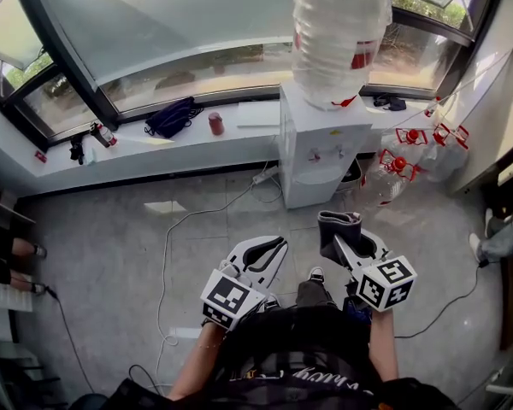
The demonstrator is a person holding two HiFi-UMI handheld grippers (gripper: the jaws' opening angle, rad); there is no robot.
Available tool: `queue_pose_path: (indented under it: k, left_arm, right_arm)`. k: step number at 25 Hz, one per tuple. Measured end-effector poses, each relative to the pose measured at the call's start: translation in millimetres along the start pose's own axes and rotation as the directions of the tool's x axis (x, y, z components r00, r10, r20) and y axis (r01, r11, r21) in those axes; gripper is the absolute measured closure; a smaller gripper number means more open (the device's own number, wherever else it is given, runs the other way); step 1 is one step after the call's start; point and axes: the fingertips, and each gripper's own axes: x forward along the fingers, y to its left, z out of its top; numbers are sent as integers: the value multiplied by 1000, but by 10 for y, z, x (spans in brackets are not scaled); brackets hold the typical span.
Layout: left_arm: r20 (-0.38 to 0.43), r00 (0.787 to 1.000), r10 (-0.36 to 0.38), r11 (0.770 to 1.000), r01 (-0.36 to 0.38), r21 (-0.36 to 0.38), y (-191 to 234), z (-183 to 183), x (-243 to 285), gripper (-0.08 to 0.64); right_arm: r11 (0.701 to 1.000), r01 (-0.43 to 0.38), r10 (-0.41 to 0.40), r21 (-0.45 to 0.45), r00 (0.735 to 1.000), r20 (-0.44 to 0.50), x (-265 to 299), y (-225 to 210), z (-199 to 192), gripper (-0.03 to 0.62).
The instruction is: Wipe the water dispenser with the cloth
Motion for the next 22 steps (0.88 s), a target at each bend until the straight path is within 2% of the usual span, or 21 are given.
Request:
queue_pose_path:
  k: [11, 22]
  left_arm:
    - [15, 999, -31, 999, 30, 26, -106, 73, -45, 535]
    - [-2, 998, -59, 997, 59, 42, -290, 74, 27, 535]
  right_arm:
    - [1000, 18, -18, -19, 1000, 3, -70, 2, 22, 479]
    - [999, 34, -34, -16, 999, -3, -221, -86, -43, 479]
